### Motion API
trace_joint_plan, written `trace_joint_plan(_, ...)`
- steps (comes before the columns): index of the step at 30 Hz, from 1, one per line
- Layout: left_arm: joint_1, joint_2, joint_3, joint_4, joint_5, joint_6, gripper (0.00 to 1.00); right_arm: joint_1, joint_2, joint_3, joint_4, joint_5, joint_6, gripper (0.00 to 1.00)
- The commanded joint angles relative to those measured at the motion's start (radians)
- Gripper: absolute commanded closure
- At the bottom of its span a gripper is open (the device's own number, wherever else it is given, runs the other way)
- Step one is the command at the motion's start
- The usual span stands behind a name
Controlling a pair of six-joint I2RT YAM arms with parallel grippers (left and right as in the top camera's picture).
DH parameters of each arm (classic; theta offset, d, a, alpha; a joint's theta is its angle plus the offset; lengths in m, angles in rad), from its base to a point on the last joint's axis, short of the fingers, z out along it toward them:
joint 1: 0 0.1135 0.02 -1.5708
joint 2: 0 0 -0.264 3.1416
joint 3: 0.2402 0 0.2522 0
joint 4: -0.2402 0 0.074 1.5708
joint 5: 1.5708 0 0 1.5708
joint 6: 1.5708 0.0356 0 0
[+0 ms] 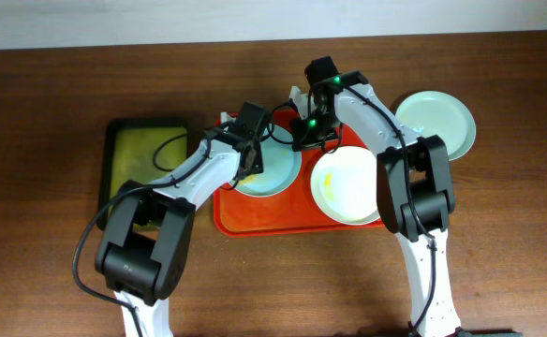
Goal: Clean dirty plates on tray and stack at the side
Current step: 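Scrub the back blue plate with the sponge in the left gripper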
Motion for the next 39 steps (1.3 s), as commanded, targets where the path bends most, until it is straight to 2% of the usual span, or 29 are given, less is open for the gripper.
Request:
trace_joint_plan(1,0.035,0.003,0.011,-0.041,-0.253,0.017,1.00,-0.005,0.010,-0.056,0.027,0.031,0.002,0.96)
trace_joint_plan(4,0.036,-0.036,0.031,-0.030,-0.166,0.016,1.00,-0.005,0.010,-0.082,0.043,0.031,0.002,0.96)
trace_joint_plan(7,0.036,-0.048,0.031,0.044,0.148,0.016,1.00,-0.005,0.010,-0.104,0.073,0.031,0.006,0.96)
trace_joint_plan(9,0.034,-0.039,0.031,0.093,0.282,0.016,1.00,-0.005,0.010,-0.108,0.077,0.031,0.014,0.96)
trace_joint_plan(17,0.034,0.045,0.031,0.179,0.365,0.005,1.00,-0.005,0.010,-0.109,0.092,0.031,0.039,0.96)
trace_joint_plan(20,0.034,0.080,0.031,0.182,0.364,0.006,1.00,-0.002,0.009,-0.109,0.095,0.031,0.039,0.96)
trace_joint_plan(22,0.034,0.108,0.031,0.175,0.311,0.019,1.00,-0.002,0.010,-0.109,0.094,0.031,0.039,0.96)
trace_joint_plan(28,0.042,0.097,0.032,0.033,-0.091,0.021,1.00,-0.001,0.010,-0.109,0.093,0.031,0.039,0.96)
trace_joint_plan(30,0.048,0.085,0.034,-0.009,-0.173,0.020,1.00,-0.001,0.010,-0.109,0.093,0.031,0.039,0.96)
trace_joint_plan(36,0.072,-0.023,0.037,-0.051,-0.196,0.020,1.00,-0.001,0.010,-0.109,0.094,0.031,0.039,0.96)
trace_joint_plan(39,0.076,-0.150,0.037,-0.060,-0.196,0.020,1.00,-0.001,0.010,-0.109,0.094,0.031,0.039,0.96)
